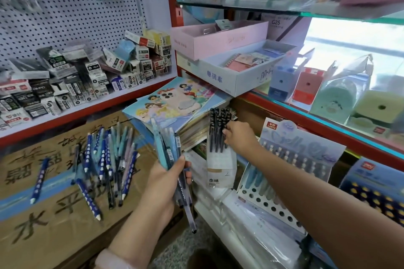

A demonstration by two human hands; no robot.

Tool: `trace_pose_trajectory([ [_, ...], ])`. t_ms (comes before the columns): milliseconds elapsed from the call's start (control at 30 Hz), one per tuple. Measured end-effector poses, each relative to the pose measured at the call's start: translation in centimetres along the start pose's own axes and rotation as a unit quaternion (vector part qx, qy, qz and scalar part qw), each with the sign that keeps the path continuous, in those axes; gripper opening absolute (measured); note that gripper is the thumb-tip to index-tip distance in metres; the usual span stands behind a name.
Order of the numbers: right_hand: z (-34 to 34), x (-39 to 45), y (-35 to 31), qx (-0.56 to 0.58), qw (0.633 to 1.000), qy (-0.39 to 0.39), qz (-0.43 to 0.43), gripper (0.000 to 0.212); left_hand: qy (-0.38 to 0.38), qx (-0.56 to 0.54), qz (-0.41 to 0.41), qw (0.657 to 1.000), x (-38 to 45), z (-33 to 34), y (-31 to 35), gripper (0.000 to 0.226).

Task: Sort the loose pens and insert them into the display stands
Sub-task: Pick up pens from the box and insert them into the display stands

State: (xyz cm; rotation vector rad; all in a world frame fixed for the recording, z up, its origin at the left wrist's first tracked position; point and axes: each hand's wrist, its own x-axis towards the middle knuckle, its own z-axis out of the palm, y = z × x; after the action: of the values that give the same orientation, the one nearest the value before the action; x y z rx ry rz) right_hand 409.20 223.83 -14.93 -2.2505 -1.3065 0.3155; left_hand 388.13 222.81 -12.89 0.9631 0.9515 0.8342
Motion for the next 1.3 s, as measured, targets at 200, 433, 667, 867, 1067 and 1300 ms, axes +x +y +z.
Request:
trace_pose_trajectory([
  [200, -0.8, -0.9, -1.2, 0.003, 0.998, 0.041, 0.051, 0.032, -0.026, -0.03, -0.01, 0.999, -0.4, -0.3, 0.1, 0.016],
  [433, -2.1, -4.9, -7.4, 0.298, 0.941, -0.154, 0.042, 0.027, -0.054, -0.024, -0.004, 0.998, -0.8, -0.1, 0.0, 0.013],
  [667, -1.6, -5.6, -8.6, 0.342, 0.916, -0.203, 0.056, 0.018, -0.038, -0.002, -0.006, 0.999, -0.7, -0.4, -0.4, 0.018],
  [867, -1.4, -5.6, -8.0, 0.367, 0.903, -0.206, 0.086, 0.01, -0.025, 0.002, -0.014, 1.0, -0.8, -0.1, -0.4, 0.005],
  [1067, -4.6, -4.2, -6.3, 0.433, 0.892, -0.082, 0.097, 0.018, 0.012, -0.019, -0.048, 0.999, -0.5, -0.3, -0.3, 0.007],
  [1300, -6.5, -1.9, -1.8, 0.187, 0.966, 0.176, 0.012, 0.014, 0.016, -0.017, -0.044, 0.999, -0.1, -0.2, -0.4, 0.007],
])
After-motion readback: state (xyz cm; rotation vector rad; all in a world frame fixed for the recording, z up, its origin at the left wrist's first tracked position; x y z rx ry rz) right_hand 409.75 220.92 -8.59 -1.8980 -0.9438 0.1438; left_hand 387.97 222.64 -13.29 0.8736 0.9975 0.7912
